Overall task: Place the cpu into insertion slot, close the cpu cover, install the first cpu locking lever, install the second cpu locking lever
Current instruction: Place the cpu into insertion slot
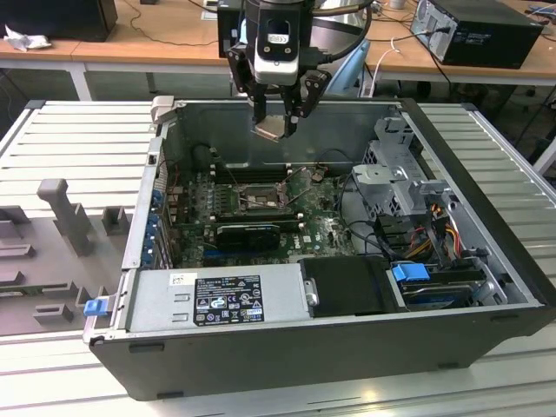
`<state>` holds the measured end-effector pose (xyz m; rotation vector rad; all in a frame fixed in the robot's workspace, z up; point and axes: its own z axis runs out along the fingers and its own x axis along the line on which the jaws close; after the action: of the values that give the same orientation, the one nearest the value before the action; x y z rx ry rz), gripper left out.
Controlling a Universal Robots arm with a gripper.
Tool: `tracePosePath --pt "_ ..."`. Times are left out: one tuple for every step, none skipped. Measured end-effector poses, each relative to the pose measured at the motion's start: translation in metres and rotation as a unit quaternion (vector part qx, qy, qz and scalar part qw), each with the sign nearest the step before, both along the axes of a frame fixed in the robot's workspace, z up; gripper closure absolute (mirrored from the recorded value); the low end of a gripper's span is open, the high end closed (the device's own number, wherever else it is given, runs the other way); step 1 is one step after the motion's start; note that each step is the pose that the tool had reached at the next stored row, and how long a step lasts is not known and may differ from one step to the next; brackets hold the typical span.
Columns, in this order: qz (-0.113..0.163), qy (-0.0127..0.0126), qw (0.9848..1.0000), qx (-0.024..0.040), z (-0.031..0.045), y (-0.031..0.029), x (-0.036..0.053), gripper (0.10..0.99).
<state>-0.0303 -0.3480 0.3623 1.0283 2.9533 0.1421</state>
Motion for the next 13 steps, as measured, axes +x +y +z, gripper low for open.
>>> tracePosePath --pt "-0.002 0.0 1.0 0.0 0.0 0.0 0.0 0.557" --pt "-0.003 0.0 1.0 0.0 0.0 0.0 0.0 0.557" --pt "-0.005 0.0 1.0 0.0 0.0 0.0 0.0 0.557" --pt "-0.006 0.0 1.0 0.0 0.0 0.0 -0.0001 0.557" --pt "-0.008 0.0 1.0 0.0 -0.0001 0.0 0.0 0.557" --pt "-0.009 0.0 1.0 0.0 -0.0001 0.0 0.0 0.557" --pt "-0.01 0.0 0.9999 0.0 -0.0001 0.0 0.0 0.557" --pt "-0.011 0.0 0.9999 0.0 -0.0001 0.0 0.0 0.557" --pt "-0.013 0.0 0.9999 0.0 -0.0001 0.0 -0.0001 0.557" --pt "-0.014 0.0 0.9999 0.0 -0.0001 0.0 -0.0001 0.557" --pt "-0.015 0.0 0.9999 0.0 -0.0001 0.0 -0.0001 0.557" --pt "-0.016 0.0 0.9999 0.0 -0.0001 0.0 -0.0001 0.557" --pt "-0.017 0.0 0.9998 0.0 -0.0001 0.0 -0.0001 0.557"
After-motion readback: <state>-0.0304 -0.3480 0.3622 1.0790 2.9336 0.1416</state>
